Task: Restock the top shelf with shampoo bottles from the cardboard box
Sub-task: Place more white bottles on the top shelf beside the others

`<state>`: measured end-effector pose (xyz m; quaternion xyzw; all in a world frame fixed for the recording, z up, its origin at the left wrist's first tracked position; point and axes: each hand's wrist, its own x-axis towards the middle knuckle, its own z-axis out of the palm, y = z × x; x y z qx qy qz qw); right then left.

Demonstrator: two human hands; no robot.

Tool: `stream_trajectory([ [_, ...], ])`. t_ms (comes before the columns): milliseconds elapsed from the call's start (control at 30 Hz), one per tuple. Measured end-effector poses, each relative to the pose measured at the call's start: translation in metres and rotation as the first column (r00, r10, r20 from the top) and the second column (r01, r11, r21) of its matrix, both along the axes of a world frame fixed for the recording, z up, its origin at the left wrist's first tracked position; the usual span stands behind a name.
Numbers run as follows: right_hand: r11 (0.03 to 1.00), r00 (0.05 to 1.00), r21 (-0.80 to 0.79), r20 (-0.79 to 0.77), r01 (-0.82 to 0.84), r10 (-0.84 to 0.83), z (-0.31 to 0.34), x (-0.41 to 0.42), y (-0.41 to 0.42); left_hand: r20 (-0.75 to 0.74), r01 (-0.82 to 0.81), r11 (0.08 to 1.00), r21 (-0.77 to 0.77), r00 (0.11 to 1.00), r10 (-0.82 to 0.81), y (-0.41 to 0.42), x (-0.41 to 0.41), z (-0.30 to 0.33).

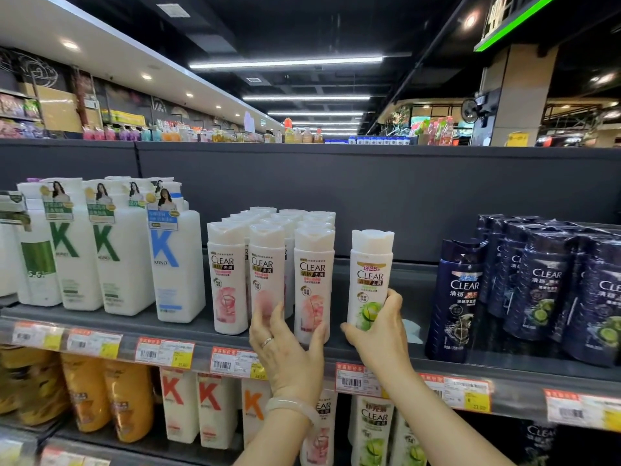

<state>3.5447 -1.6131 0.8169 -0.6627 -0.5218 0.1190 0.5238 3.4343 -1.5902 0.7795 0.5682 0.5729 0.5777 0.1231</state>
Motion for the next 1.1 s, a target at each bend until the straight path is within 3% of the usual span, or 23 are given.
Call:
stream_trajectory([
  [867, 1.000, 1.000, 0.001, -0.006, -0.028, 0.028, 0.001, -0.002, -0.003, -0.019, -0.011, 0.999, 0.030, 1.000, 0.011, -0.001, -0.002, 0.002],
  [1100, 0.986, 0.997, 0.151, -0.047, 0.064, -0.058, 0.002, -0.005, -0.015, 0.004, 0.046, 0.999, 0.024, 0.999, -0.046, -0.002, -0.021, -0.002],
])
